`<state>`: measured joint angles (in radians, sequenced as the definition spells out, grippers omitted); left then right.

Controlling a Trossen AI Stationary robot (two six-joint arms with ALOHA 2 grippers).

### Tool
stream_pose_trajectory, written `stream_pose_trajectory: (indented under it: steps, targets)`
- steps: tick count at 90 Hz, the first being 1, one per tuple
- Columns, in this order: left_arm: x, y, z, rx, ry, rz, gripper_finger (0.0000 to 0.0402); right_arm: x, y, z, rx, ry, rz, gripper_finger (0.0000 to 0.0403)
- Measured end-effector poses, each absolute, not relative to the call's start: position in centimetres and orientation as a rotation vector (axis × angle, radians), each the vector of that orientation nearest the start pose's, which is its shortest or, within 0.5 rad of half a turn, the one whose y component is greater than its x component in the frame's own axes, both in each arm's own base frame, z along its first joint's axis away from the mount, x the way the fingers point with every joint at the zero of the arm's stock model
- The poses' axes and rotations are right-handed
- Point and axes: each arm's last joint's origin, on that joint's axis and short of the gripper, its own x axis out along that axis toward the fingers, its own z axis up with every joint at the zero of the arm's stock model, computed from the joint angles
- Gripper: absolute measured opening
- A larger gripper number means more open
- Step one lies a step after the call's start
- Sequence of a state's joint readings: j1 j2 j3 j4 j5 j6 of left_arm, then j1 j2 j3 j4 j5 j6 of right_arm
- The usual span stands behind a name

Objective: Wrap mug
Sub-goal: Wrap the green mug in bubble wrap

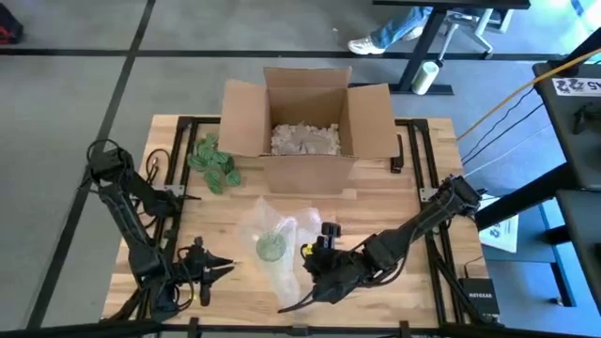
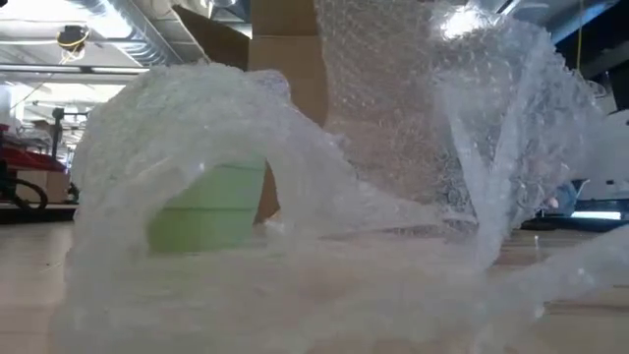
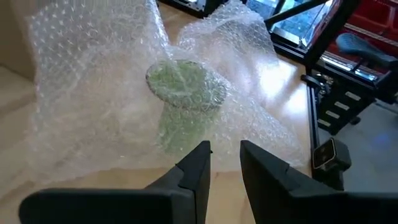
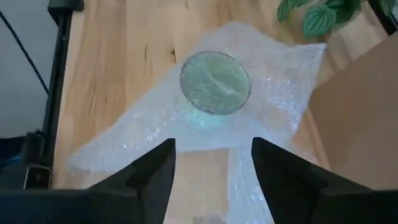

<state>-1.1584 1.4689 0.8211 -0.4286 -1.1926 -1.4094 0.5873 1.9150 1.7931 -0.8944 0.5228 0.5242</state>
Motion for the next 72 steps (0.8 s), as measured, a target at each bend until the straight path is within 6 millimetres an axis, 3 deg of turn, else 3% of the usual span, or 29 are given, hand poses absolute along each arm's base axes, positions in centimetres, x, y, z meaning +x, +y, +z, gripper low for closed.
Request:
stream_pose_trajectory:
  steps: [22,35,51,72]
  targets:
    - [13.0,-23.0,19.6,-0.398,0.285,0.283,0.007,35.9,21.5,27.8,-0.046,0.923,-0.172,0.0185]
    - [13.0,-23.0,19.6,-0.397,0.286,0.283,0.007,36.1,20.7,26.9,-0.059,0.954,-0.265,0.0172]
    - [13.0,-23.0,19.6,-0.397,0.285,0.283,0.007,36.0,19.5,26.6,-0.067,0.982,-0.367,0.0136]
    - [13.0,-23.0,19.4,-0.391,0.287,0.285,0.007,36.3,19.5,27.1,-0.043,0.952,-0.328,0.0085]
